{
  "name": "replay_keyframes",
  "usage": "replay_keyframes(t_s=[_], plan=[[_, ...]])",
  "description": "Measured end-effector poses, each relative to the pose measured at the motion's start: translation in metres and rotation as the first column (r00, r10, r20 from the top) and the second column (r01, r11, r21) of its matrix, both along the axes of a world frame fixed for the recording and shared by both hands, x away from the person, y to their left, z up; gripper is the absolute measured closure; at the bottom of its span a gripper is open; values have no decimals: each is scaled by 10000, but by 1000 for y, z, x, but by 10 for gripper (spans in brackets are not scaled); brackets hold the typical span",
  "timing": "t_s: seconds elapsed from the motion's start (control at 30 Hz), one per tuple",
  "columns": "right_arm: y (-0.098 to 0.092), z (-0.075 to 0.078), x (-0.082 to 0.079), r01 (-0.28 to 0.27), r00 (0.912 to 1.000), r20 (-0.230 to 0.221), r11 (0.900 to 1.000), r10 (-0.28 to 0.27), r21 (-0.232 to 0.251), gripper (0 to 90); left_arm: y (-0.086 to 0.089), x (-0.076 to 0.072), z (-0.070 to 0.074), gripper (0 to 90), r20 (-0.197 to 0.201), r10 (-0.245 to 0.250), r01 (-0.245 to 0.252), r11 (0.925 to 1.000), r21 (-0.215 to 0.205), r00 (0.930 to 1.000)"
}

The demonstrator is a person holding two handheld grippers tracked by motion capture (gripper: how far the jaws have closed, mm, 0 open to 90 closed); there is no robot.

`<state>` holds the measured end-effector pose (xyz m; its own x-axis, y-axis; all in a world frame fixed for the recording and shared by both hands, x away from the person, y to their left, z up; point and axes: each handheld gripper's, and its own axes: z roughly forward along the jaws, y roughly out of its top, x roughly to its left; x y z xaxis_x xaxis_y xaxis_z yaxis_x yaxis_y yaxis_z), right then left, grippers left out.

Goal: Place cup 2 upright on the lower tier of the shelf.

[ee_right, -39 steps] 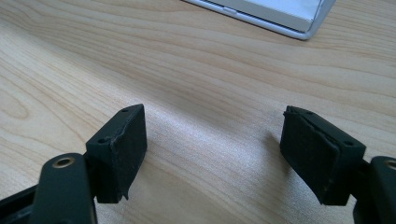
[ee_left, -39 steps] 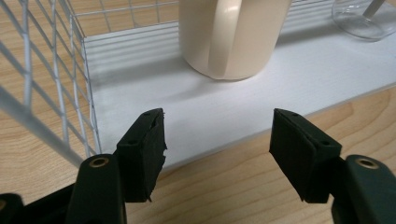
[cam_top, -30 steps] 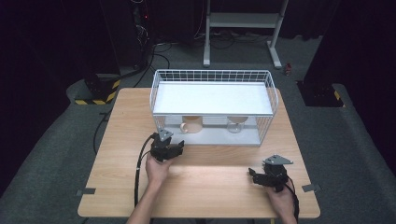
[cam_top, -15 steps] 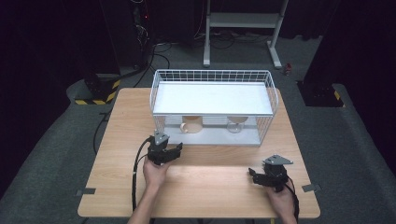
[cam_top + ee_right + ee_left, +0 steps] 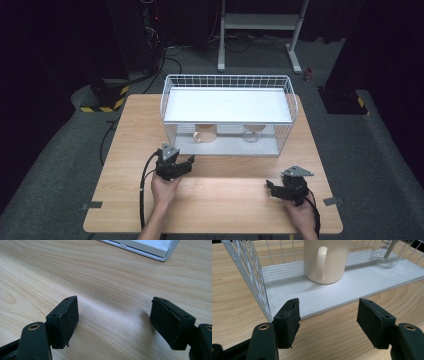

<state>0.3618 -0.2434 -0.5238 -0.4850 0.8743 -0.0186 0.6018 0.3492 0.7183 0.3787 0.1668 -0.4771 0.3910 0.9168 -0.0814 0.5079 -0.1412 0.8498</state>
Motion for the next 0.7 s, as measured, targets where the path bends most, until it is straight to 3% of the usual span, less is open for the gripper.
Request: replay_keyframes(t_s=[0.7], plan=[[0,0,0,-1,10000,-11,10000,1,5,229,13,-23,-6,339,-131,186,-186,9998,-17,9997]])
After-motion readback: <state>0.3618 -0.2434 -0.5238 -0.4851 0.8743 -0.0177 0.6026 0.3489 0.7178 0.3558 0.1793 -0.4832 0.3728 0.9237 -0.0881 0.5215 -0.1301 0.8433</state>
